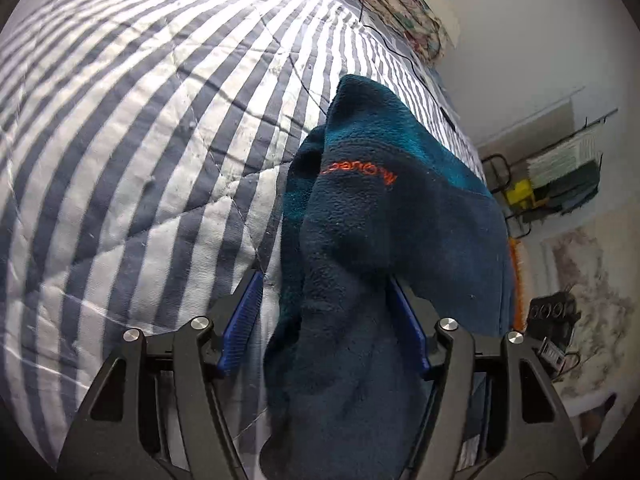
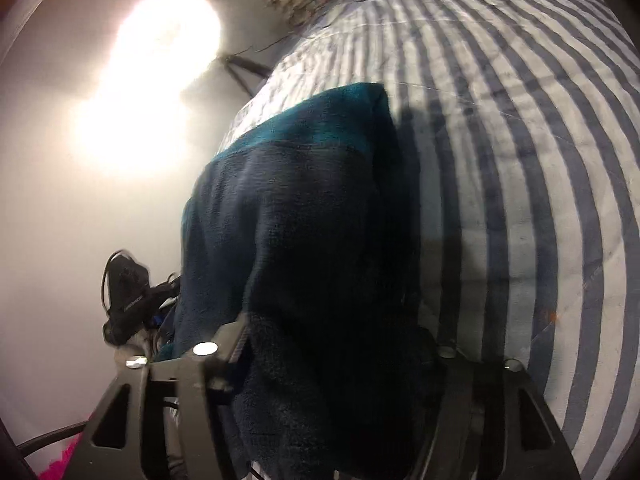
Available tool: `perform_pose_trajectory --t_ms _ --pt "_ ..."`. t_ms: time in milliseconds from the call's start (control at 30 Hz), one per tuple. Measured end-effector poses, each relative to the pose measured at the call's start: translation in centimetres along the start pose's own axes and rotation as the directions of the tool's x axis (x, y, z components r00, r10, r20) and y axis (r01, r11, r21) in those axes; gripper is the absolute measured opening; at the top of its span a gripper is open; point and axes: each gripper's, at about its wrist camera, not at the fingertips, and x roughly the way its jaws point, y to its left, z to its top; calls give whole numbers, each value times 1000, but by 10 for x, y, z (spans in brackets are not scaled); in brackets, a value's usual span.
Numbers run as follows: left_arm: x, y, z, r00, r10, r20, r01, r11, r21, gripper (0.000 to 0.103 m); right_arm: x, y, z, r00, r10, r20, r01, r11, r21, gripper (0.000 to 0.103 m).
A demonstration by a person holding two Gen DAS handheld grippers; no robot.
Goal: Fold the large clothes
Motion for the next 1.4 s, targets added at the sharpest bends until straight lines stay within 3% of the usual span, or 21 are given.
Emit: perform_pose_trajectory --t_ms 33,100,167,233,400,733,867,1067,1400 --pt "1 -3 0 1000 7 2 -7 1000 0 66 0 1 -2 1000 -10 1 10 1000 -8 68" --pt "0 -10 -1 1000 4 -7 -4 1000 29 48 1 9 -1 999 -38 -1 38 998 -43 59" --pt "-1 -20 -3 999 46 4 -46 997 61 43 0 18 2 998 -64 3 64 995 -78 46" --pt "-3 -28 -5 997 73 17 -74 994 85 37 -2 26 3 996 -92 12 93 989 -112 38" --pt "-12 -54 -9 989 136 59 -144 975 171 28 -7 51 3 981 -189 39 193 960 -201 31" --pt "-36 -94 -12 990 92 104 -115 963 242 25 -43 101 0 949 -279 147 313 884 -348 26" --pt "-42 -127 -7 990 50 132 -88 950 301 25 -74 103 -1 942 -269 201 325 878 -351 26" --pt "-35 -170 -1 989 -2 148 -53 929 366 24 -110 100 9 915 -297 275 385 848 -365 26" --pt "4 -243 26 983 -78 168 -8 890 456 24 -152 83 60 858 -354 373 489 786 -378 25"
